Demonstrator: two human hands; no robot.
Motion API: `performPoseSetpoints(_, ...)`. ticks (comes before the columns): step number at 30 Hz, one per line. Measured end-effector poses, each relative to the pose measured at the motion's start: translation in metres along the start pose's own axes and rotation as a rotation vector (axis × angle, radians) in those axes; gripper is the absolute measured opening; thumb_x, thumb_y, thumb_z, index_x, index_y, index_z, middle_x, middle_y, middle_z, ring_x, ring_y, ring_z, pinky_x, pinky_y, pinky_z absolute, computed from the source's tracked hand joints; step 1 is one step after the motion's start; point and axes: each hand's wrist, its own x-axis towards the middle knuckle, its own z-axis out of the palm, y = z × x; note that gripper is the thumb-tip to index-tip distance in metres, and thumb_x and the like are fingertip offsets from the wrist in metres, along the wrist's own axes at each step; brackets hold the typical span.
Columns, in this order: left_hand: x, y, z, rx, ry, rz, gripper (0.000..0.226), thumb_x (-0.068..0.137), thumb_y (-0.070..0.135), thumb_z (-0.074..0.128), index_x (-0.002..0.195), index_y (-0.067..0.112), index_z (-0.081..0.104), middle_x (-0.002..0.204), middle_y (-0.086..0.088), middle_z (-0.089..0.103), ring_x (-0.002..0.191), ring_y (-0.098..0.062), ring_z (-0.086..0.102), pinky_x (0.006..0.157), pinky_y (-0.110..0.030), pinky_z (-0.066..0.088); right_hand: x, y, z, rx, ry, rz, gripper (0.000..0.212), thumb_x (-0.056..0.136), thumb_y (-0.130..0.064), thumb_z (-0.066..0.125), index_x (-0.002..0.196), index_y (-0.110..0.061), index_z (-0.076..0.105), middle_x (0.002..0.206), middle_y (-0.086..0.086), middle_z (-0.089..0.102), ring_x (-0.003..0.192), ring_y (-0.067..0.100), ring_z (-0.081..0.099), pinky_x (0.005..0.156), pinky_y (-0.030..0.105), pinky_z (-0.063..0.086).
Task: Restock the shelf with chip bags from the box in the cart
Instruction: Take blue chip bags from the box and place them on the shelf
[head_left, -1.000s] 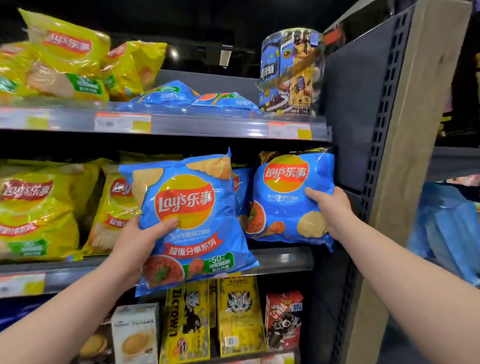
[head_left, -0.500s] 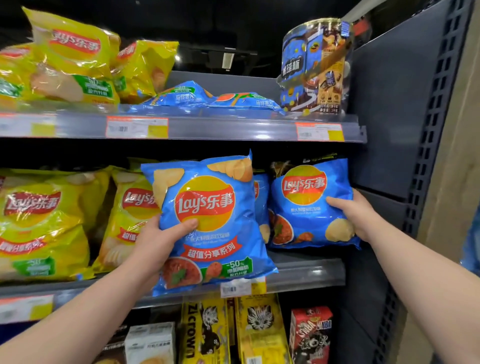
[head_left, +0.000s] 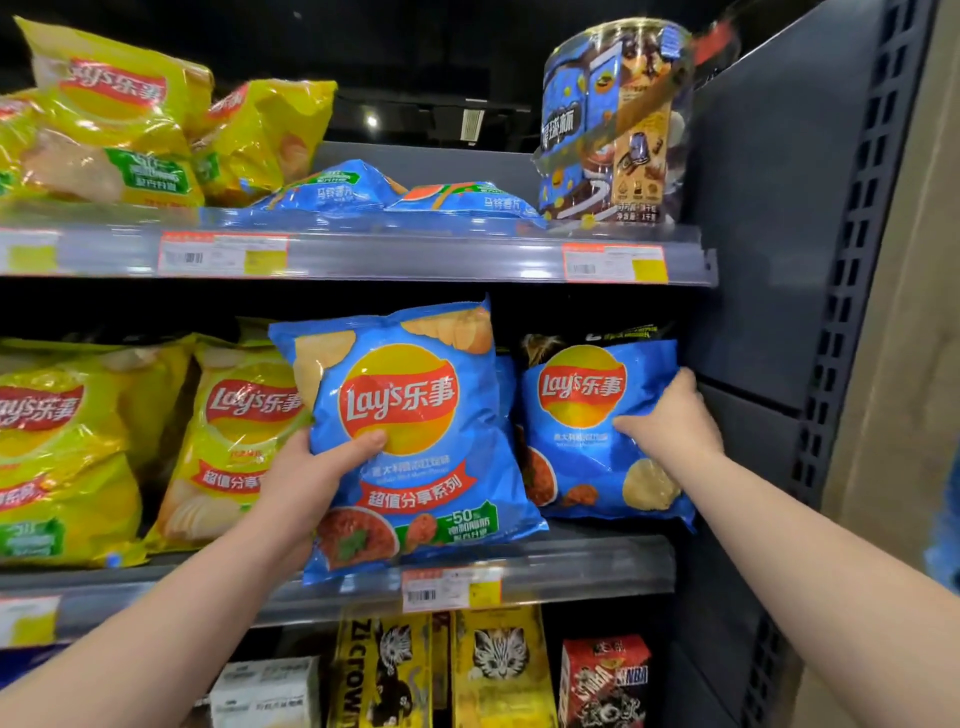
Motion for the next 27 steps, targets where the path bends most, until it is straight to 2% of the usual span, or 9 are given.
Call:
performPoseSetpoints(3,0.001,0.002,0.006,0.008,0.008,0.004,0.046,0.073,0.025,0.076,0.115,0.017,0.06,0.102,-0.007,0.074,0.086,-0.028,0.071,0.067,-0.036,0.056,-0.014,0.002,0.004,-0.037,0.012,-0.035,0.1,0.081,-0.028,0.071,0.151,-0.012,0.001,0.157,0.011,0.016,0.135,0.035,0.037,0.103,0.047,0.037)
performPoseSetpoints(8,0.001,0.0,0.016,-0.01,0.014,-0.005,0.044,0.075,0.021,0.076,0.115,0.016,0.058,0.1,-0.006,0.073,0.082,-0.024,0.071,0.061,-0.032,0.055,-0.039,0.006,0.005,-0.263,0.077,-0.168,0.103,0.083,-0.042,0.065,0.151,-0.009,-0.006,0.161,0.006,-0.004,0.145,0.03,0.015,0.107,0.051,0.03)
performPoseSetpoints(11,0.002,-0.001,0.02,-0.004,0.009,-0.005,0.044,0.076,0.022,0.076,0.116,0.016,0.058,0.101,-0.006,0.073,0.082,-0.023,0.071,0.059,-0.03,0.055,-0.04,0.005,0.002,-0.181,-0.033,-0.207,0.121,0.073,-0.053,0.071,0.15,-0.011,-0.012,0.161,0.005,-0.01,0.147,0.03,0.008,0.111,0.048,0.027)
performPoseSetpoints(15,0.006,-0.001,0.025,-0.003,0.012,-0.007,0.051,0.075,0.023,0.077,0.121,0.014,0.057,0.106,-0.008,0.072,0.089,-0.026,0.071,0.066,-0.035,0.056,-0.024,0.007,0.003,-0.162,-0.139,-0.293,0.136,0.063,-0.042,0.084,0.15,-0.011,-0.017,0.159,0.007,-0.018,0.148,0.028,-0.002,0.117,0.044,0.017)
performPoseSetpoints(17,0.008,-0.001,0.028,-0.006,0.011,-0.008,0.053,0.074,0.022,0.077,0.122,0.013,0.056,0.108,-0.008,0.071,0.09,-0.027,0.07,0.068,-0.036,0.056,-0.011,0.008,0.0,-0.182,-0.158,-0.295,0.135,0.063,-0.038,0.085,0.15,-0.015,-0.015,0.159,0.008,-0.017,0.148,0.03,0.002,0.117,0.044,0.019)
performPoseSetpoints(19,0.01,-0.001,0.031,-0.013,0.012,-0.005,0.052,0.075,0.02,0.077,0.122,0.012,0.056,0.109,-0.009,0.071,0.091,-0.027,0.07,0.068,-0.036,0.056,-0.001,0.007,-0.004,-0.27,-0.162,-0.287,0.131,0.064,-0.041,0.084,0.151,-0.018,-0.013,0.16,0.009,-0.011,0.147,0.031,0.011,0.112,0.044,0.027)
performPoseSetpoints(22,0.012,-0.001,0.037,-0.005,0.028,-0.006,0.051,0.075,0.018,0.077,0.121,0.012,0.056,0.108,-0.009,0.07,0.089,-0.026,0.069,0.067,-0.035,0.055,-0.001,-0.001,-0.004,-0.556,-0.027,-0.329,0.126,0.064,-0.058,0.076,0.151,-0.013,-0.004,0.154,0.01,0.016,0.135,0.032,0.031,0.102,0.042,0.039)
performPoseSetpoints(24,0.014,-0.001,0.04,0.0,0.032,-0.01,0.052,0.075,0.017,0.078,0.122,0.011,0.055,0.109,-0.01,0.069,0.09,-0.027,0.069,0.067,-0.035,0.056,-0.002,-0.007,-0.002,-0.659,0.053,-0.334,0.127,0.062,-0.063,0.074,0.15,-0.011,-0.001,0.146,0.009,0.029,0.125,0.03,0.038,0.093,0.04,0.043)
performPoseSetpoints(27,0.017,-0.001,0.043,0.014,0.037,-0.016,0.053,0.075,0.016,0.078,0.122,0.011,0.053,0.112,-0.01,0.068,0.09,-0.026,0.068,0.066,-0.035,0.055,-0.004,-0.009,0.003,-0.521,0.024,-0.261,0.127,0.065,-0.05,0.08,0.151,-0.015,-0.008,0.143,0.011,0.03,0.123,0.032,0.04,0.084,0.04,0.047)
